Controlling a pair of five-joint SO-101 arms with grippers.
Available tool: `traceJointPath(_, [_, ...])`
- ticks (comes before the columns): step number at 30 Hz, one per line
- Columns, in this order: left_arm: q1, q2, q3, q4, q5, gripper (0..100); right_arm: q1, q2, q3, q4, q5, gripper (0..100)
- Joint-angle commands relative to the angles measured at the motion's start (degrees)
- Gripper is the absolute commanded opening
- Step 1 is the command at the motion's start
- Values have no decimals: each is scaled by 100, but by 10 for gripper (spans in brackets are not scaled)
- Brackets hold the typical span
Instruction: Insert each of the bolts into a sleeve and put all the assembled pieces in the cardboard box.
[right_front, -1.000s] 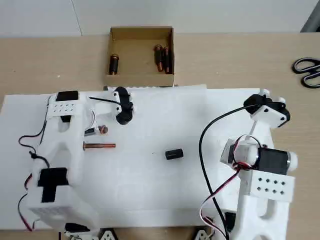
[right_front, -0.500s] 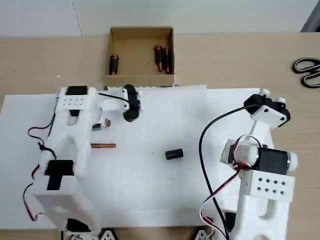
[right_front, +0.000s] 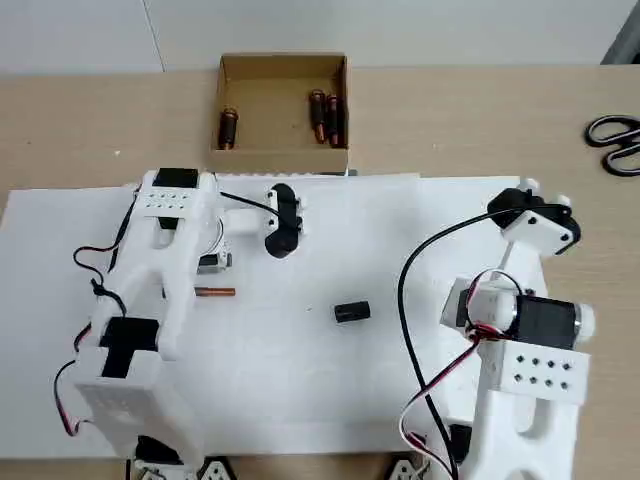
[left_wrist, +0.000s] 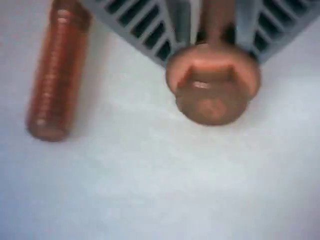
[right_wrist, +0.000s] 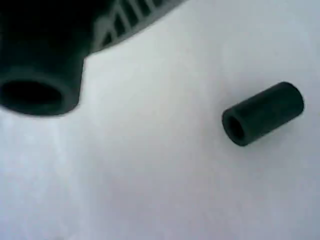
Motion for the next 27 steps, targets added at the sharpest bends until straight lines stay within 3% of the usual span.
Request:
traceJointPath(1, [9,114,-84,114,-2321,61,22,-66,-26,-136,53,2])
traceJointPath(13, [62,598,-224,158,-1899,5,13,-66,-26,-136,53,2])
traceJointPath(27, [316,-431,-1393,756,53,5,13,-119,-62,-145,53,2])
